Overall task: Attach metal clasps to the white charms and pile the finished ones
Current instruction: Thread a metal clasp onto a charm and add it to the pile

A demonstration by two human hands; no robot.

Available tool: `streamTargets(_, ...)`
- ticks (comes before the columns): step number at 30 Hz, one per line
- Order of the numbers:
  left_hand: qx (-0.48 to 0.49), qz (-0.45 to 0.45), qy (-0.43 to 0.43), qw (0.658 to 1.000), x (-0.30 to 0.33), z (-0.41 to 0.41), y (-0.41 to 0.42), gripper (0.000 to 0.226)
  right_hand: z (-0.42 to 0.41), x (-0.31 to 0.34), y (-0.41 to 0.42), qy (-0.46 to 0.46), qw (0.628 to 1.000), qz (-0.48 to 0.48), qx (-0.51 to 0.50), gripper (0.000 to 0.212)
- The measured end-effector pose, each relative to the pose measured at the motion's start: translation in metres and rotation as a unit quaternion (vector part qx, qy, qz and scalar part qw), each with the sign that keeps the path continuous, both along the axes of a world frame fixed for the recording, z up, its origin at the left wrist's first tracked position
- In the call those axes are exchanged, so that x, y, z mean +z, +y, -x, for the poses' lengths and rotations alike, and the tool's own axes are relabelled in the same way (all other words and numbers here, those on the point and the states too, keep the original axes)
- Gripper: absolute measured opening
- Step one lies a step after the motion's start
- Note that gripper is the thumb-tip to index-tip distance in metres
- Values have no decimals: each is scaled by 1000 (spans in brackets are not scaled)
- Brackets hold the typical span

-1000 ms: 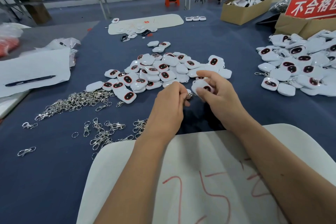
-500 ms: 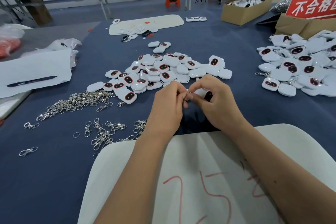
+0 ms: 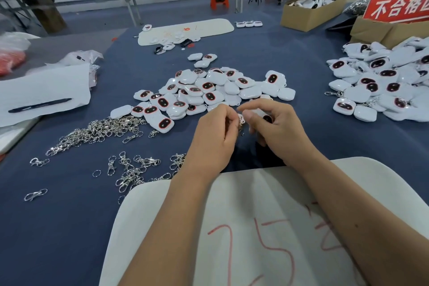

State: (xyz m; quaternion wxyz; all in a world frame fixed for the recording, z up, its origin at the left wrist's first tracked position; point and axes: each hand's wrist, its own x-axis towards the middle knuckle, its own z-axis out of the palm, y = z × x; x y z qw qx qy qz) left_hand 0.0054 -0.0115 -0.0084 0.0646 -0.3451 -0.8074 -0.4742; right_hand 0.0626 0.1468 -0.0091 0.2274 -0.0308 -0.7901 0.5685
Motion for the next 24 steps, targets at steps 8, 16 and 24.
streamTargets(8, -18, 69, 2, 997, -3, -2, 4, 12, 6, -6, 13, -34, 988, 148, -26, 21)
streamTargets(16, -37, 71, -10, 997, 0, -6, 4, 14, 9, -6, 7, -25, 996, 50, -76, 14)
streamTargets(24, -66, 81, -35, 994, 1, -9, 6, 14, 8, -5, 0, -12, 989, -46, -138, 30)
